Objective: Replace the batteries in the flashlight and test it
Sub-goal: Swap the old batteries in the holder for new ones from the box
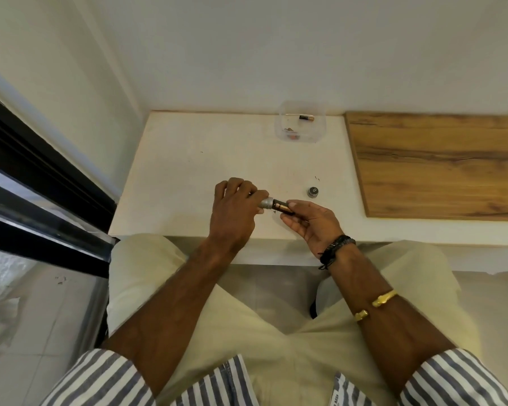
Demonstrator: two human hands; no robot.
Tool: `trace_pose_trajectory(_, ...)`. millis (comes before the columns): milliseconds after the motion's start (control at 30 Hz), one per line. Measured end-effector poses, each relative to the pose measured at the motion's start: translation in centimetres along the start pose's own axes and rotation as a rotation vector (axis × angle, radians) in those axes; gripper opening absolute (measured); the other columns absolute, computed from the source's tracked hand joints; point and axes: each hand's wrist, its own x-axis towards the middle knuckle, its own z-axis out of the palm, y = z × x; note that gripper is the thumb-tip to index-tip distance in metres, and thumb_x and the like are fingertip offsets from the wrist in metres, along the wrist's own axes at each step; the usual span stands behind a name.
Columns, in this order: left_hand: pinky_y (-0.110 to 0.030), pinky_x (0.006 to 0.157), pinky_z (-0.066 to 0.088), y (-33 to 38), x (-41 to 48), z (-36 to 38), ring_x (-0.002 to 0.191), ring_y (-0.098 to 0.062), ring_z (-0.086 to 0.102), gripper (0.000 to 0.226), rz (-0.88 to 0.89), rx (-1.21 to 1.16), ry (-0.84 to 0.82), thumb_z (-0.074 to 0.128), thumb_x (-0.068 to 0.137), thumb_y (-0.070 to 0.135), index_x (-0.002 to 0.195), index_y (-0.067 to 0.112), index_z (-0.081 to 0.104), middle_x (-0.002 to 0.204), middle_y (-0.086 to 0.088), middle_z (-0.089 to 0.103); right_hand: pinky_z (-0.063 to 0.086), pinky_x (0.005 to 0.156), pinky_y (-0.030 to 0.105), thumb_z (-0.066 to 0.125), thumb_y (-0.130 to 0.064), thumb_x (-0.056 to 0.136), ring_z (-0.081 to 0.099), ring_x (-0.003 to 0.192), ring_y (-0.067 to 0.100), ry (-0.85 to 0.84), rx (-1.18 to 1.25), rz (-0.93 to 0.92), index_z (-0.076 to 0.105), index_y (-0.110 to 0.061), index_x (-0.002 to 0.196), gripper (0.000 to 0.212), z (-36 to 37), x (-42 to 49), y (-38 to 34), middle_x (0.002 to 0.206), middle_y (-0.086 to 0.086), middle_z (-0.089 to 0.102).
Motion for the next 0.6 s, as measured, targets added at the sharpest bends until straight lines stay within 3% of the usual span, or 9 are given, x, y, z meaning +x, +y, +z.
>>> trace_pose_trajectory(133,-0.038,0.086,0.042,-0.7,0.1,0.0,0.108,-0.026,0.054,0.026,-0.142,-0.141,0.064,0.071,0.089,0.016,0.114,0.02,0.068,0.105,0.0,0.071,0.064,0.071,0.03,0.072,0.003,0.087,0.077,0.085,0.027,0.029,0.071,-0.034,0.071,0.007,0.101,0.014,-0.6,0.0,-0.3,0.096,0.018,0.078)
trace_pose_trajectory(233,-0.033,0.087,0.047,-1.4,0.3,0.4,0.108,-0.02,0.052,0.027,-0.313,-0.386,0.087,0.069,0.091,0.018,0.118,0.02,0.067,0.108,0.002,0.072,0.064,0.075,0.032,0.072,0.003,0.087,0.077,0.086,0.027,0.025,0.118,-0.039,0.07,0.007,0.102,0.015,-0.5,-0.2,0.0,0.099,0.018,0.077)
trace_pose_trajectory(367,-0.028,0.082,0.052,-1.9,0.6,1.6,0.101,-0.016,0.063,0.027,-0.444,-0.647,0.181,0.071,0.09,0.018,0.117,0.018,0.067,0.107,0.002,0.073,0.064,0.079,0.033,0.072,0.0,0.088,0.077,0.083,0.026,0.019,0.147,-0.045,0.07,0.004,0.102,0.015,-0.4,-0.2,0.2,0.098,0.019,0.078)
trace_pose_trajectory(500,-0.004,0.071,0.046,-1.9,0.7,2.2,0.09,0.01,0.064,0.023,-0.52,-0.776,0.236,0.071,0.089,0.01,0.111,0.017,0.069,0.095,0.019,0.068,0.064,0.074,0.03,0.072,-0.001,0.089,0.077,0.081,0.025,0.02,0.175,-0.047,0.069,0.005,0.105,0.017,-0.4,-0.3,0.2,0.099,0.02,0.078)
trace_pose_trajectory(600,0.001,0.066,0.044,-1.8,0.9,2.5,0.084,0.019,0.062,0.022,-0.544,-0.806,0.241,0.07,0.089,0.007,0.109,0.016,0.07,0.091,0.022,0.066,0.064,0.071,0.028,0.071,-0.001,0.089,0.078,0.081,0.026,0.024,0.19,-0.047,0.069,0.005,0.105,0.017,-0.4,-0.3,0.3,0.101,0.02,0.077)
